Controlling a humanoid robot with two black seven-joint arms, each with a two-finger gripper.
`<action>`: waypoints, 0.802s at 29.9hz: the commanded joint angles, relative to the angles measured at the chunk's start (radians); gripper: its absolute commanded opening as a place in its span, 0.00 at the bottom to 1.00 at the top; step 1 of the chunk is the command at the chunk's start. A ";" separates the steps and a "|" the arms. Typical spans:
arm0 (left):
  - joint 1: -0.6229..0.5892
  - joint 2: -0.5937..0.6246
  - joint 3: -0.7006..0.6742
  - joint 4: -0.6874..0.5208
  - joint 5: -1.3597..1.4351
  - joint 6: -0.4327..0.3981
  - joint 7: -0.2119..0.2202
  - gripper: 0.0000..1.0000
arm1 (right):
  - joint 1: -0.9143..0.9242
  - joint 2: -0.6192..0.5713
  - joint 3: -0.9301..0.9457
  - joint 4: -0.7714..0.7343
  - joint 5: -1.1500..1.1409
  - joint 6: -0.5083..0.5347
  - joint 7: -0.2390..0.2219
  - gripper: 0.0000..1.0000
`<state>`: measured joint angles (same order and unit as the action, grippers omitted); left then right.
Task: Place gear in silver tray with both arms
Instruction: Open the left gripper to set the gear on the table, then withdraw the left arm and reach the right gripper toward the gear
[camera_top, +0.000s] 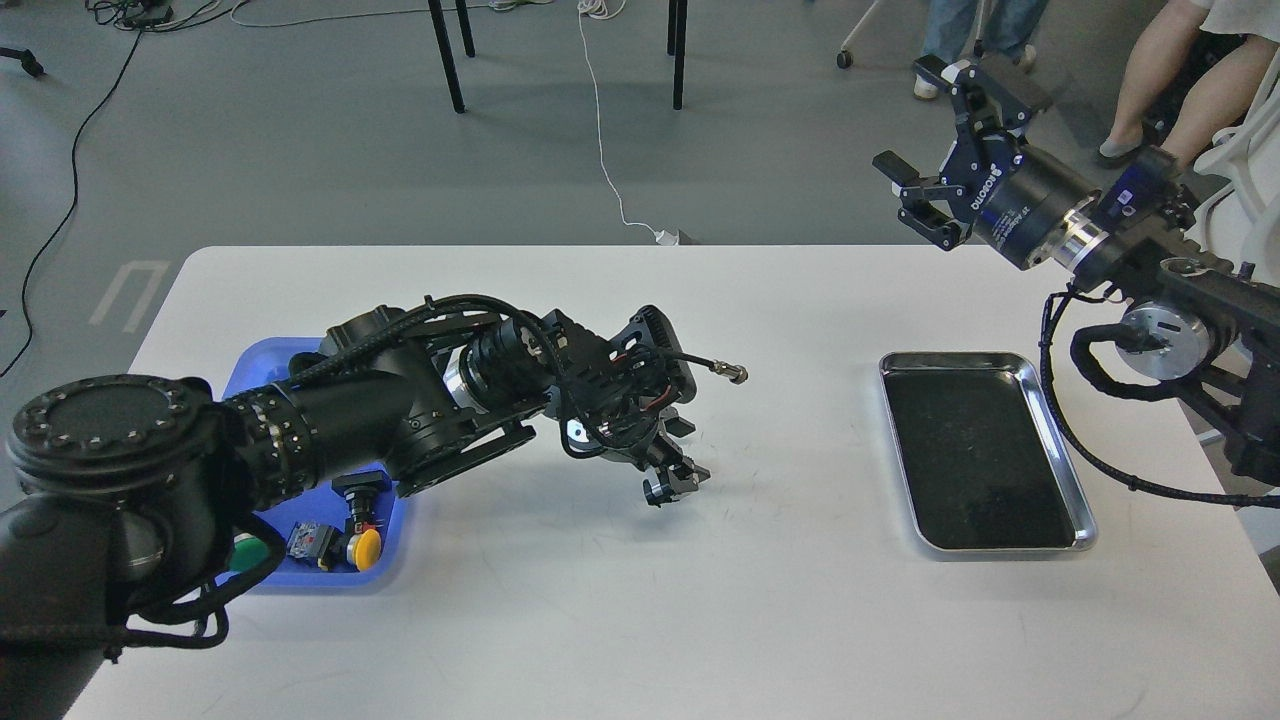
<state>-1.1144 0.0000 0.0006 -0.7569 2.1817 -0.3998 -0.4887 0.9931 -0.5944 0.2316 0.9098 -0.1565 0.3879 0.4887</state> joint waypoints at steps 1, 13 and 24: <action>-0.012 0.000 -0.022 -0.007 0.000 0.013 0.000 0.89 | -0.013 -0.031 0.000 0.009 0.000 0.002 0.000 0.99; 0.188 0.310 -0.371 -0.070 -0.390 0.099 0.000 0.96 | -0.094 -0.067 0.011 0.017 -0.002 0.008 0.000 0.99; 0.658 0.413 -0.859 -0.341 -1.075 0.094 0.000 0.98 | -0.080 -0.056 -0.029 0.018 -0.187 0.011 0.000 0.99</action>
<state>-0.5663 0.4170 -0.7266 -1.0426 1.2079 -0.3055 -0.4885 0.9017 -0.6494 0.2276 0.9266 -0.2454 0.3988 0.4887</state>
